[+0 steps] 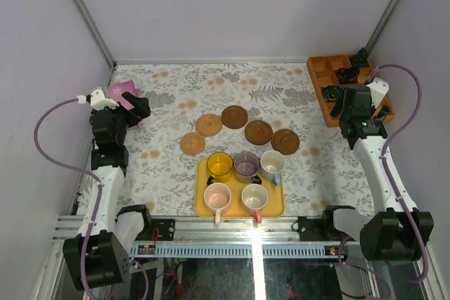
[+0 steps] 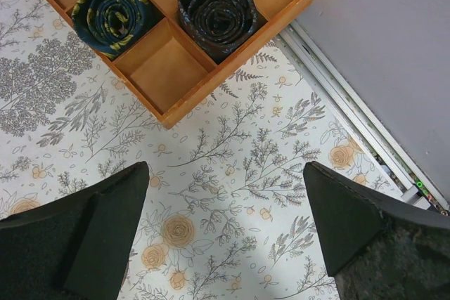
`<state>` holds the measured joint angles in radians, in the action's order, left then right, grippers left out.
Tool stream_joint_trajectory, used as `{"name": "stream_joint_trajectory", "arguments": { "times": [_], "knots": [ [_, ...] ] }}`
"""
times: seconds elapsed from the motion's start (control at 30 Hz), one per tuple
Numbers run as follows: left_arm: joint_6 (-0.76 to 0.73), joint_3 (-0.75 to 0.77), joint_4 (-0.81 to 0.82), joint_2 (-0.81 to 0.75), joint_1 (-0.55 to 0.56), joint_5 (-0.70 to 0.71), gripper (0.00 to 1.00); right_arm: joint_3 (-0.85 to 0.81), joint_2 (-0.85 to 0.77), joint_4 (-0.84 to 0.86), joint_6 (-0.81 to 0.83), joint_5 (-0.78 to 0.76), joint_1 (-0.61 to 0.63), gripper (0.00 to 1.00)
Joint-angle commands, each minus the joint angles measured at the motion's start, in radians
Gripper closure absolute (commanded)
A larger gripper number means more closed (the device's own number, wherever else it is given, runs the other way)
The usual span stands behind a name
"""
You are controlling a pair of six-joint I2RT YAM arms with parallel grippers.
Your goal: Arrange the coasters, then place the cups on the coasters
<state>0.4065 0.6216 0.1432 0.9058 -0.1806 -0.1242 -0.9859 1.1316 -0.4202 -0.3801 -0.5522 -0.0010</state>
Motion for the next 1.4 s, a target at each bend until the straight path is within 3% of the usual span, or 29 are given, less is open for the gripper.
{"name": "stream_joint_trajectory", "arguments": {
  "times": [0.0, 0.27, 0.5, 0.7, 0.87, 1.0, 1.17, 1.3, 1.37],
  "knots": [
    [-0.018, 0.027, 0.012, 0.008, 0.000, -0.012, 0.00, -0.019, -0.007, -0.001, -0.010, -0.032, 0.001, 0.01],
    [0.001, 0.030, 0.005, 0.018, 0.000, 0.023, 0.00, -0.025, 0.009, -0.009, -0.012, -0.033, 0.001, 0.01],
    [0.148, 0.035, 0.095, 0.049, 0.000, 0.100, 0.00, -0.090, 0.036, -0.073, -0.072, -0.008, 0.001, 0.01],
    [0.230, 0.042, 0.108, 0.055, 0.000, 0.116, 0.00, -0.090, -0.012, -0.022, 0.011, -0.005, 0.001, 0.01],
    [0.131, -0.022, 0.193, -0.001, 0.000, 0.070, 0.00, -0.063, -0.046, -0.012, 0.020, 0.001, 0.001, 0.01],
    [0.041, -0.136, 0.343, -0.072, 0.000, 0.037, 0.00, -0.040, -0.057, 0.003, -0.040, -0.110, 0.001, 0.01],
    [0.023, -0.219, 0.455, -0.135, 0.000, -0.009, 0.00, -0.029, -0.044, 0.007, 0.035, 0.044, 0.001, 0.01],
    [-0.051, -0.118, 0.262, -0.082, -0.001, -0.129, 0.00, -0.055, 0.029, 0.008, 0.031, 0.175, 0.001, 0.01],
    [-0.040, -0.040, 0.141, -0.030, 0.000, -0.112, 0.00, -0.065, 0.061, 0.006, 0.022, 0.203, 0.001, 0.01]
  ]
}}
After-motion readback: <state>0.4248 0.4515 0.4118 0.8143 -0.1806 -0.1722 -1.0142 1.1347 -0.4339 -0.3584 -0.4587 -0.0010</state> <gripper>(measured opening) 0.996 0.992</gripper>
